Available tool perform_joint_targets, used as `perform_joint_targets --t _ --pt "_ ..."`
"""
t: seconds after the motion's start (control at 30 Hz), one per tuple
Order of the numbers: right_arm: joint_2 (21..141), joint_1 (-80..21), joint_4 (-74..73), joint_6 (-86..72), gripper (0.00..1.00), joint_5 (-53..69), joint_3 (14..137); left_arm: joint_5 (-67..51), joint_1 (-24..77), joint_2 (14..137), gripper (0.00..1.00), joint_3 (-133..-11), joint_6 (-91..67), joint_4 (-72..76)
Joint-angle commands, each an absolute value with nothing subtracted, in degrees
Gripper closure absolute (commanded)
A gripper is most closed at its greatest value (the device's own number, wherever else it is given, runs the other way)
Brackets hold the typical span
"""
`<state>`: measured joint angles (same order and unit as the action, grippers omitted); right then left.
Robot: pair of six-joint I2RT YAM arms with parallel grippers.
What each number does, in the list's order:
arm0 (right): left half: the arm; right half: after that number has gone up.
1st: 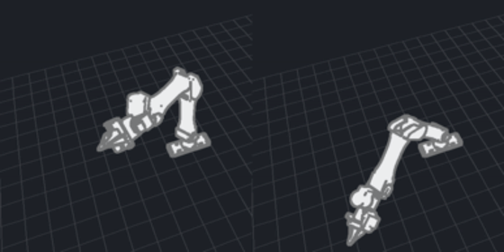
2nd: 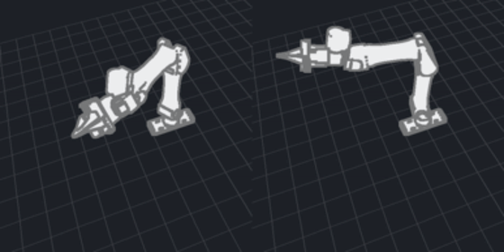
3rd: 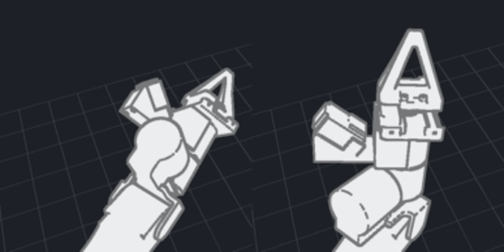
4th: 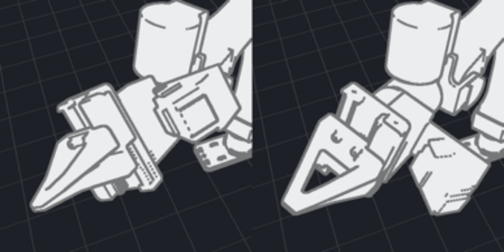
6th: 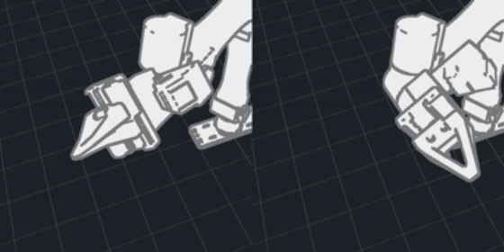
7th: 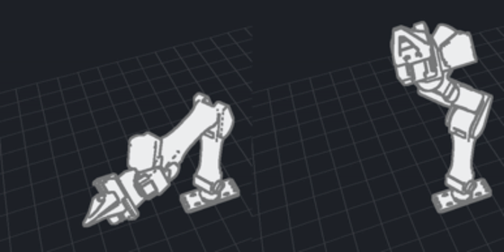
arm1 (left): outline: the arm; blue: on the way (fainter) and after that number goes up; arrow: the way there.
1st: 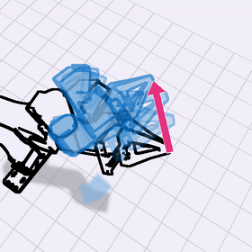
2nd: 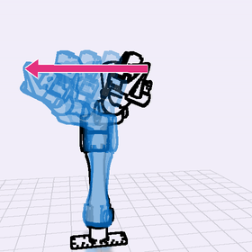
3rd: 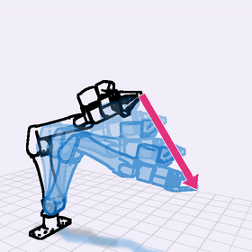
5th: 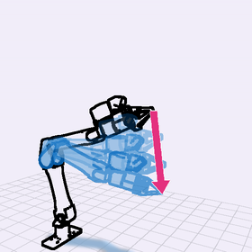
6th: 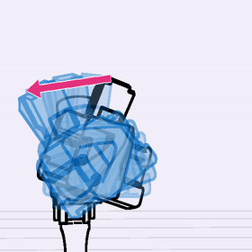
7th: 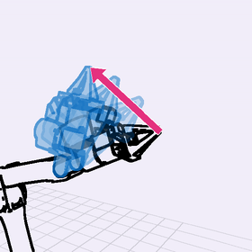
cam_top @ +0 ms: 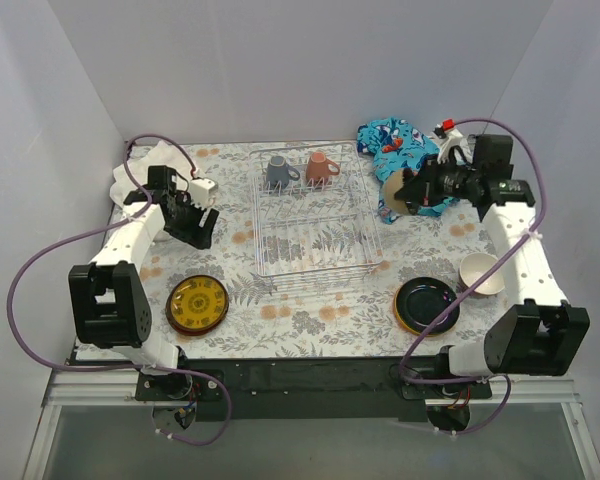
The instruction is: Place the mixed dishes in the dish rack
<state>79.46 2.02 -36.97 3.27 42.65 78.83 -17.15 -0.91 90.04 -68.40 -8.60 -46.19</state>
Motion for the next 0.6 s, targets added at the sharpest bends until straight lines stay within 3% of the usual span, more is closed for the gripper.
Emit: perform_joint_targets --t 0.0,0.2,0.57 --pt "74.3 -4.8 7.3 -23.0 0.99 59.8 69.1 -17.8 -0.8 83.2 0.32 -68.1 -9.4 -44.6" --pt "82.0 -15.5 32.3 -43.3 0.99 60.0 65.0 -15.0 -0.8 78.9 0.31 -65.0 -9.4 -42.5" --pt "97.0 -23.6 52.9 -57.4 0.99 60.0 64.3 -12.4 -0.8 75.7 0.3 -63.0 -13.3 -44.1"
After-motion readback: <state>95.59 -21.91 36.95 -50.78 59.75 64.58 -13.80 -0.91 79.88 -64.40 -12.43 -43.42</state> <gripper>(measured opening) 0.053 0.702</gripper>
